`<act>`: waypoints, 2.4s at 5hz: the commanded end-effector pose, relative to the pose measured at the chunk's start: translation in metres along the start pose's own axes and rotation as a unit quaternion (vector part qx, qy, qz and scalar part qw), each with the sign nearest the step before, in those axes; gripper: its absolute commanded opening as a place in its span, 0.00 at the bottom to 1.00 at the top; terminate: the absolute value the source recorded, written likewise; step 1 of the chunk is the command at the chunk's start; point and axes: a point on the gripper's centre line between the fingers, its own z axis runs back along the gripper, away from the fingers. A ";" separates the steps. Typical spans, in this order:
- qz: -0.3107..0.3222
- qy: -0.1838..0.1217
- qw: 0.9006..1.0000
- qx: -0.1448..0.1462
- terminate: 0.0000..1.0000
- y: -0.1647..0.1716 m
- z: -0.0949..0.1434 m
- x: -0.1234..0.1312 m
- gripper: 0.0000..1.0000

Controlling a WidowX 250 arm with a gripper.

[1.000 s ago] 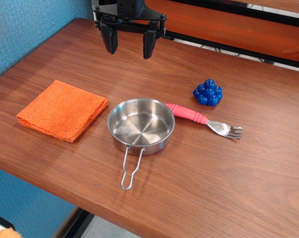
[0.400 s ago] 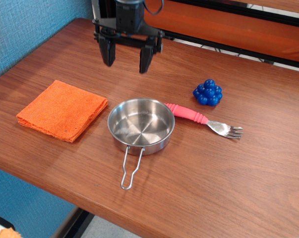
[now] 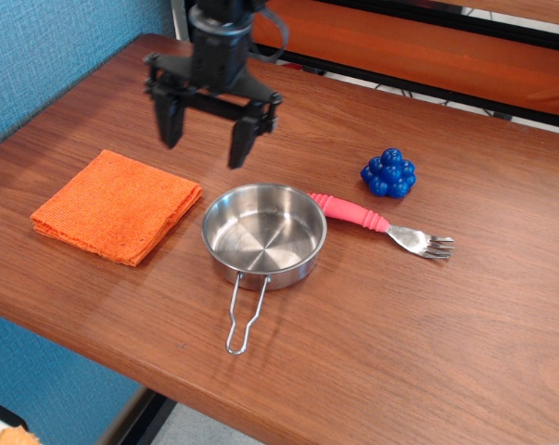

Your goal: Move the pan somewhat away from the orange cloth

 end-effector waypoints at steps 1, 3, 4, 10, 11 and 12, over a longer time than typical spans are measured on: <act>-0.007 -0.022 0.999 -0.037 0.00 -0.006 -0.003 -0.015 1.00; -0.013 -0.010 0.999 -0.033 0.00 -0.011 -0.030 -0.033 1.00; -0.010 -0.014 0.999 -0.044 0.00 -0.013 -0.033 -0.034 1.00; -0.035 -0.028 0.995 -0.086 0.00 -0.032 -0.037 -0.033 0.00; -0.031 -0.049 0.992 -0.111 0.00 -0.031 -0.025 -0.031 0.00; -0.041 -0.070 0.989 -0.124 0.00 -0.038 -0.013 -0.028 0.00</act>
